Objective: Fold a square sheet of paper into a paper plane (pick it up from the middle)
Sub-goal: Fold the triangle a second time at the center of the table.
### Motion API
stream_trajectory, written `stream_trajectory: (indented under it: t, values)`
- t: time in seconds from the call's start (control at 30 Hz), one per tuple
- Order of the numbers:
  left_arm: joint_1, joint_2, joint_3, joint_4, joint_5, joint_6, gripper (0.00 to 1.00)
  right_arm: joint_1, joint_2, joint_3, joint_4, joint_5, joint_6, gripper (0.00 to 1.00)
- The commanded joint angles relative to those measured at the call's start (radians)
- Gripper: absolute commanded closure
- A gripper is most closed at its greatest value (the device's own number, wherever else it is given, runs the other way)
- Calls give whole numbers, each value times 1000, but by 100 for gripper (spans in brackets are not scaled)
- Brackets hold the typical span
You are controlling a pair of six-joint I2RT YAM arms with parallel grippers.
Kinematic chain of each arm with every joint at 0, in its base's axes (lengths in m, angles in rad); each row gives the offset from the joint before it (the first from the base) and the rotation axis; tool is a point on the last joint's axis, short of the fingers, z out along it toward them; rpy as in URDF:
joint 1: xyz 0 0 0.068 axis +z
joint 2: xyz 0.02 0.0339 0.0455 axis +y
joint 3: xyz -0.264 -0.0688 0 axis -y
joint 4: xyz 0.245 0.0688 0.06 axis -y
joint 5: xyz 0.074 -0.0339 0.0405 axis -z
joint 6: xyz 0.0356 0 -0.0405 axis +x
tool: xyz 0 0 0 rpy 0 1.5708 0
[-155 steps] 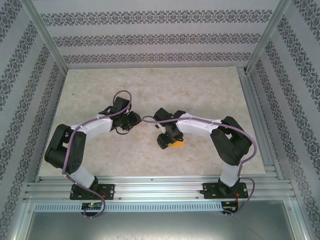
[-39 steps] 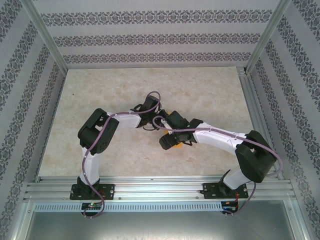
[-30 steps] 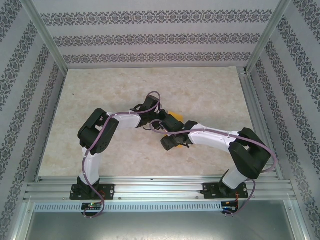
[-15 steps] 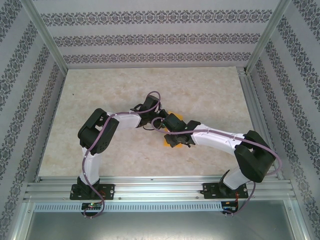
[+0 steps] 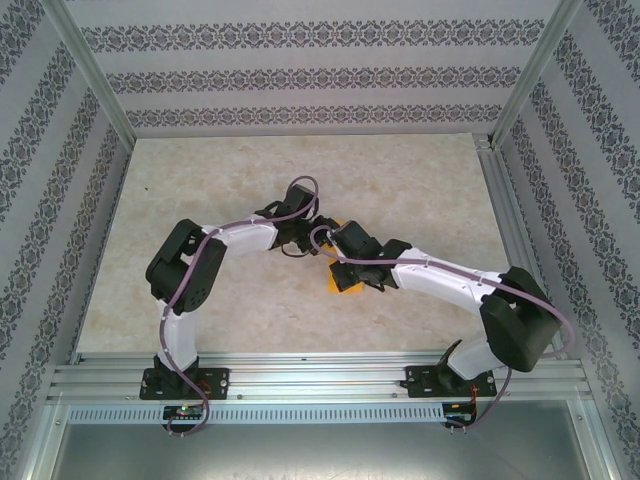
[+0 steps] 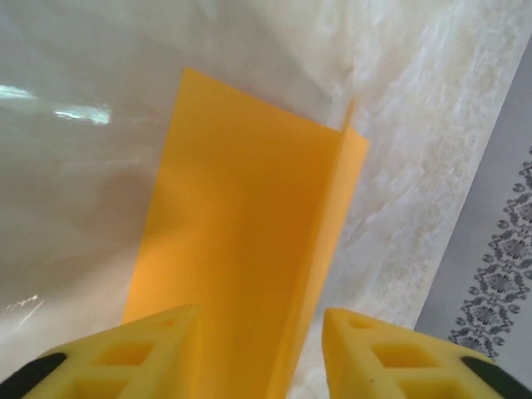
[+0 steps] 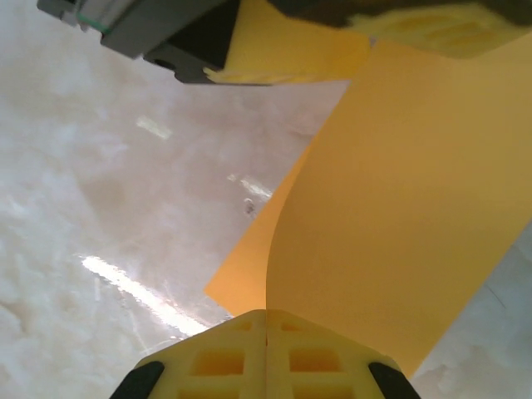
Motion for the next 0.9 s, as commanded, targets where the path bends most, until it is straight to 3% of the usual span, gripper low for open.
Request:
stream_trajectory:
  t: [0.0,0.17,0.43,0.87]
  values:
    - [29,-119,-1,-112,-98,97,50,-21,-45,-26,92,-96,68,100]
    - [35,-198,-37,-139,-135,140,51,-100,-63,-96,188,-235,119,100]
    - [19,-169,-74,-46,-42,155,65,-255,-9,-148,203,-412,66,97]
    - [-58,-57,-22,-21,-15,145,75,-363,137,-48,93,-492,-79,91]
